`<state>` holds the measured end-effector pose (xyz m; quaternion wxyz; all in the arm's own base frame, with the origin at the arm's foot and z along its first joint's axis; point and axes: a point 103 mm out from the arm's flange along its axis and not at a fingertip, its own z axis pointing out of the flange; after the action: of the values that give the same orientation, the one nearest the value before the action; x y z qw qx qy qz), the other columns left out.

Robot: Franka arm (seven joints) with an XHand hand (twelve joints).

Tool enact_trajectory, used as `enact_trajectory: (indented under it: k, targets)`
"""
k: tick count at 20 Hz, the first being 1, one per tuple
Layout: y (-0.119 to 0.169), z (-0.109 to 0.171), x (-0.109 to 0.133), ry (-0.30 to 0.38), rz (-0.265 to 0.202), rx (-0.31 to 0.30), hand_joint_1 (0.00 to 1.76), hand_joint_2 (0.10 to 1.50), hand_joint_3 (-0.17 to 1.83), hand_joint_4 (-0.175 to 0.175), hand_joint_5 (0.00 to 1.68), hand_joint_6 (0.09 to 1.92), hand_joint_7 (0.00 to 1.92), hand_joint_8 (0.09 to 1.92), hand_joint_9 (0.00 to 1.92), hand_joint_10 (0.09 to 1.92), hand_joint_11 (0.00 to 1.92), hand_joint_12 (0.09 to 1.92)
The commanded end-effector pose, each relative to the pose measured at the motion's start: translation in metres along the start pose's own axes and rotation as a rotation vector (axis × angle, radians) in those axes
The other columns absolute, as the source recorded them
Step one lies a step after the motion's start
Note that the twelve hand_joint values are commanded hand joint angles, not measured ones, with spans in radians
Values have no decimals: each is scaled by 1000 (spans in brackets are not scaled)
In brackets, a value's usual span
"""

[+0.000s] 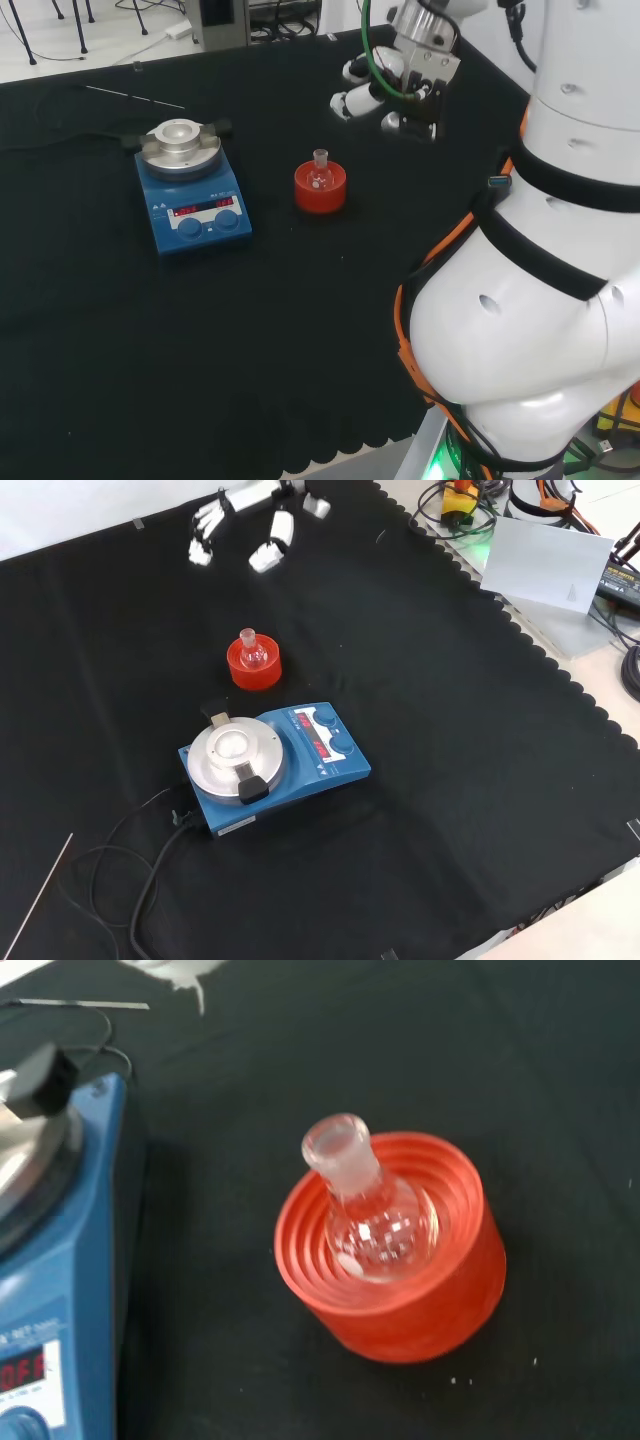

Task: Pick up the round-bottom flask.

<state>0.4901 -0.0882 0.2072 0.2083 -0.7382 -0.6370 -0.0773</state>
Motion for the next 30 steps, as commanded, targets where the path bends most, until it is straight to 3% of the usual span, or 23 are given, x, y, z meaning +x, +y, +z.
enact_trajectory:
  k: [1,10,12,19,21,30]
  targets:
    - [24,29,-14,79,-8,4,767,655,756,-12,478,87,228,598,365,630,0,1330]
    - [30,56,-27,153,-40,4,786,638,747,-8,510,87,240,601,372,631,0,1334]
    - [34,75,-12,146,-47,6,795,632,745,-6,518,87,243,602,373,630,0,1334]
    - [32,80,-34,176,-77,3,818,616,744,-4,530,87,254,602,379,628,0,1331]
    - [32,85,-28,158,-75,-1,822,613,745,-3,532,87,257,603,381,628,0,1331]
    - [35,106,-37,191,-92,8,837,604,750,-1,548,87,270,601,389,624,0,1328]
